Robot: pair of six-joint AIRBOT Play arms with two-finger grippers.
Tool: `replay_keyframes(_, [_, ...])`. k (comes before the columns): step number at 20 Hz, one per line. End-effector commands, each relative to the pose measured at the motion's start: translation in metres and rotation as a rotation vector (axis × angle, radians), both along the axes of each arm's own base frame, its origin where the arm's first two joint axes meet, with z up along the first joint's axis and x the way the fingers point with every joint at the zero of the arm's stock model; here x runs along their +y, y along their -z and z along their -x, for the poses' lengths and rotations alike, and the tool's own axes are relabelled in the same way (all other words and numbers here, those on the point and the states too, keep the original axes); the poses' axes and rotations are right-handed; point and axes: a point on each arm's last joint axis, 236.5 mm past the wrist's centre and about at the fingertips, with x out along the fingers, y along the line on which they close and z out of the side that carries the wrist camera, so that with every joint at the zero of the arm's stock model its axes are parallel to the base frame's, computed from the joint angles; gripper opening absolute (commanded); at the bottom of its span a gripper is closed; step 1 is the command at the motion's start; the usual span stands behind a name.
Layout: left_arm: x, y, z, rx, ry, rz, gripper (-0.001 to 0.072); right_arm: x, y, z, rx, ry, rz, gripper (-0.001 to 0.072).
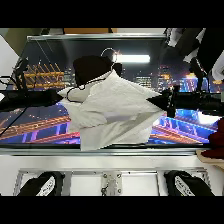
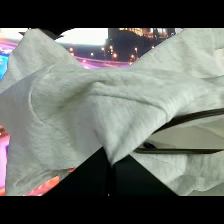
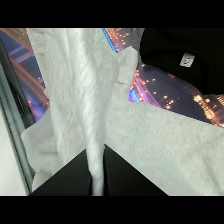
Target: Fold the clothes and pants, and hang the long-sleeved shirts on hangers.
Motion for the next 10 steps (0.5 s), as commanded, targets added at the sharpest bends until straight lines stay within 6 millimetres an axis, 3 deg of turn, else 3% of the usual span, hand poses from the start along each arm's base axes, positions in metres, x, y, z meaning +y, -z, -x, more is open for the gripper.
replay_keyframes(1, [0.012,0.024,0.01,0.065,-0.008,-0.061,0.0015,-0.003,-0.009,-0.006,-0.039,0.044,-0.001,0.0006])
replay_keyframes(3, [0.011,0.031,0.007,0.062,-0.032,-0.044,0.0015,-0.004,-0.009,-0.005,-0.049,0.047,0.015,0.0007])
replay_keyframes(5, [0.014,0.023,-0.001,0.034,-0.056,-0.041,0.0015,-0.008,-0.003,-0.003,-0.048,0.048,0.054,0.0006])
replay_keyframes(10, [0.012,-0.025,-0.008,-0.049,-0.026,-0.054,0.0016,-0.013,0.007,-0.003,-0.039,0.05,0.104,0.0007])
